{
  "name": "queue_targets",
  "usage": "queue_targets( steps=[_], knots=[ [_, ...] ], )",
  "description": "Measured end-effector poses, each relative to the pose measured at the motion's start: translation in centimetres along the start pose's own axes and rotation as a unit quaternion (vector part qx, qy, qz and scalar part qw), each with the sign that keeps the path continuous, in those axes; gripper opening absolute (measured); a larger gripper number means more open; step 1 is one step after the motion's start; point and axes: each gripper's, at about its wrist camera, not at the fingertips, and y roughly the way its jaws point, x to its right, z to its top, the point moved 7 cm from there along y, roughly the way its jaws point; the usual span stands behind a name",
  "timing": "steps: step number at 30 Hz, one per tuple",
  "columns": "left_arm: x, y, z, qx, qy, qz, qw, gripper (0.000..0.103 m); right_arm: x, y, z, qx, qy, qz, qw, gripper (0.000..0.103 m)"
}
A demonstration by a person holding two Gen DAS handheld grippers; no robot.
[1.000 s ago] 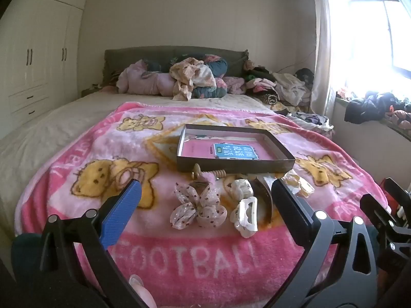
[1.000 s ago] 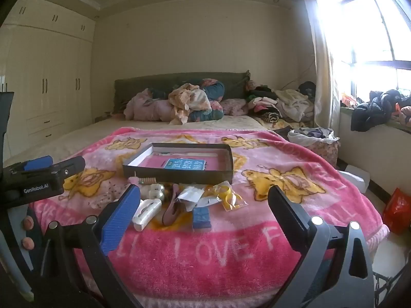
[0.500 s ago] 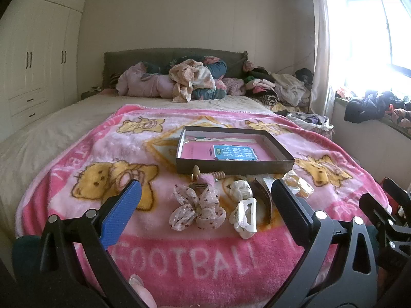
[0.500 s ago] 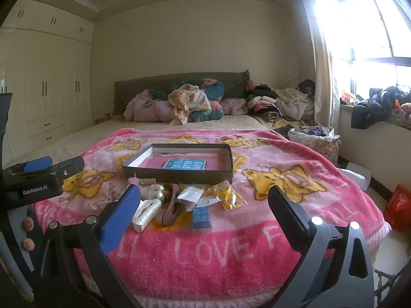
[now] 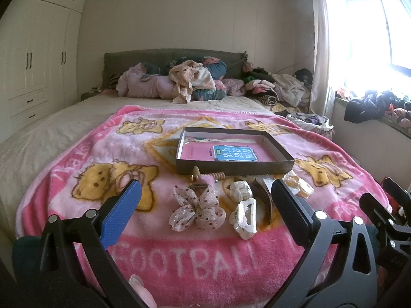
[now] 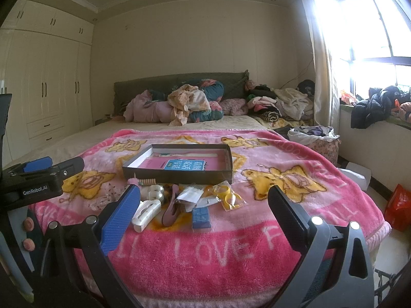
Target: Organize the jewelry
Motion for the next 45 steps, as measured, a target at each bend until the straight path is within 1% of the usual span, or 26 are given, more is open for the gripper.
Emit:
queue_targets(
  steps=[31, 37, 40, 45],
  knots=[
    [0.7, -0.2, 0.3, -0.002, 0.004, -0.008, 1.0000, 0.093, 0.4, 0.4, -0.3, -0.001, 0.001, 0.002, 1.000, 0.097],
    [0.3, 0.5, -0.1, -0.008, 0.005, -0.012, 0.9999, 0.093, -0.9, 1.3, -0.4, -0.017, -0.005, 0.013, 1.000, 0.097],
    [0.0, 0.8, -0.3, -0.012, 0.002, -0.017, 0.9998, 0.093, -1.5, 2.5, -1.3, -0.028, -0.009, 0.019, 0.999, 0.097],
    [-0.9, 2.1, -1.0, -0.036, 0.003, -0.016, 0.9992, 0.093, -1.9, 3.5, -1.4, -0.041, -0.013, 0.028, 0.999, 0.097]
  ],
)
